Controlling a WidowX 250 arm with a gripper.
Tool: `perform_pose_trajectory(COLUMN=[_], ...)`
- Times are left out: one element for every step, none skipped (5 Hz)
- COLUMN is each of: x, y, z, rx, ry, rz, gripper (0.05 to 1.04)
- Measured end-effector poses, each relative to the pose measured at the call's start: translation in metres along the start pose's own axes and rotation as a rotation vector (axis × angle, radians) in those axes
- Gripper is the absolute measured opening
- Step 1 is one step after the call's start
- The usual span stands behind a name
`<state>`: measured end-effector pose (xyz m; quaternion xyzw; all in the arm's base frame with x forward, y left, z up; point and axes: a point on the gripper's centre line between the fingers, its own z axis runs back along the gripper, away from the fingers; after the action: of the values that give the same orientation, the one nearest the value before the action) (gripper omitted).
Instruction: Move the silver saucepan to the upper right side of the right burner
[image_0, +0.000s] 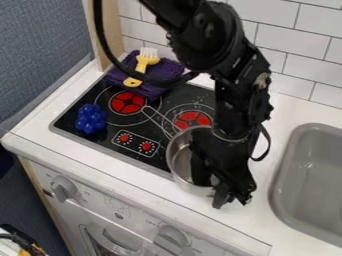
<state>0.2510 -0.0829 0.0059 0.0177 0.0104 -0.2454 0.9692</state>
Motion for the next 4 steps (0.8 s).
perform_pose_trajectory(x=[0.000,-0.002,-0.013,-0.026], y=[-0.003,-0.005,-0.005,-0.001], z=[0.000,0.000,0.005,0.026], rx=[-0.002,0.002,0.023,0.035], ry=[-0.001,0.006,0.026,-0.020], rz=[-0.009,-0.041,-0.118,-0.197], gripper=[0.336,0.166,0.088,0.082])
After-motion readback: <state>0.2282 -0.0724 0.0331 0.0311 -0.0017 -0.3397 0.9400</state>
